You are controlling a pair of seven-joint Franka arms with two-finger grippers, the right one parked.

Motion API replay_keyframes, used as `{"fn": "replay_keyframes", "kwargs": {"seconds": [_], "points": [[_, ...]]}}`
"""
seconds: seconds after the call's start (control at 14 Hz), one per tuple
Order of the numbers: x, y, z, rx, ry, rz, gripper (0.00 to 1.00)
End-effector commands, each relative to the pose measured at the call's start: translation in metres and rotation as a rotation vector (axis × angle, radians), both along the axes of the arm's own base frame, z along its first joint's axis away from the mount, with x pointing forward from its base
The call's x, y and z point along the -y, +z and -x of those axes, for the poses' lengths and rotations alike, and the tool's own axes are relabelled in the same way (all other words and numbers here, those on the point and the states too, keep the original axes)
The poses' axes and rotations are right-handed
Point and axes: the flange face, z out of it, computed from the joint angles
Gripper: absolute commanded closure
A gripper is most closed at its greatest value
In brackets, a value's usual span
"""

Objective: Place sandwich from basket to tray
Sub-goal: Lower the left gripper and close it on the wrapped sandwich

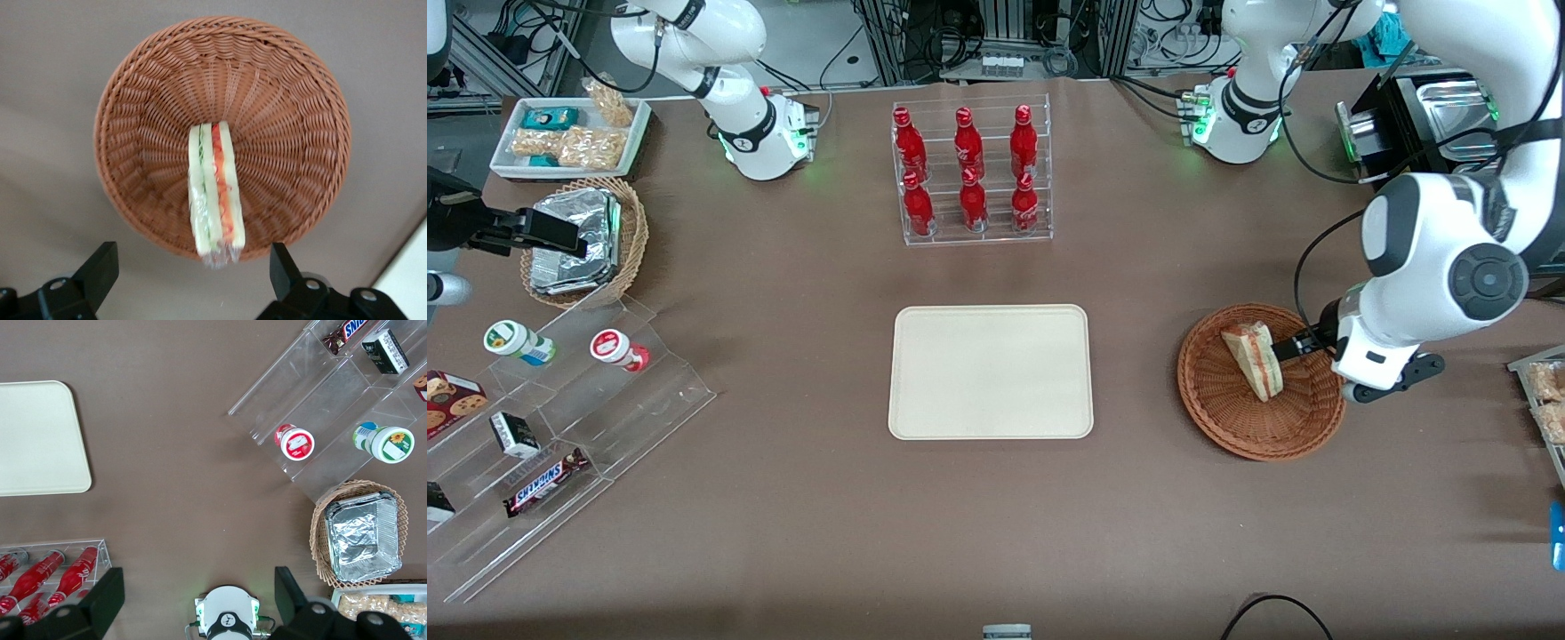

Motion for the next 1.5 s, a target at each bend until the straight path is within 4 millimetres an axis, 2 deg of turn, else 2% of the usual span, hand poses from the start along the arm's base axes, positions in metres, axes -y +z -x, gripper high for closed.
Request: {"fn": "replay_keyframes", "kwargs": {"seconds": [0.0, 0.14, 0.43, 0.64, 0.86, 0.93, 1.0, 1.07, 1.21, 1.43], "points": [[0.001, -0.034, 0.015, 0.042, 0.119, 0.007, 0.00], [0.006, -0.053, 0.011, 0.038, 0.235, -0.005, 0.00], [0.008, -0.085, 0.012, 0.009, 0.249, -0.011, 0.00], [0.019, -0.115, 0.028, 0.046, 0.229, -0.005, 0.00], [0.017, -0.125, 0.036, 0.043, 0.227, -0.006, 0.00], [0.017, -0.128, 0.038, 0.034, 0.226, -0.009, 0.37], [0.017, -0.129, 0.040, 0.030, 0.224, -0.010, 0.61], [0.017, -0.129, 0.040, 0.030, 0.215, -0.009, 0.73], [0.016, -0.125, 0.041, 0.035, 0.206, -0.008, 0.85], [0.017, -0.108, 0.038, 0.049, 0.182, -0.012, 0.88]]}}
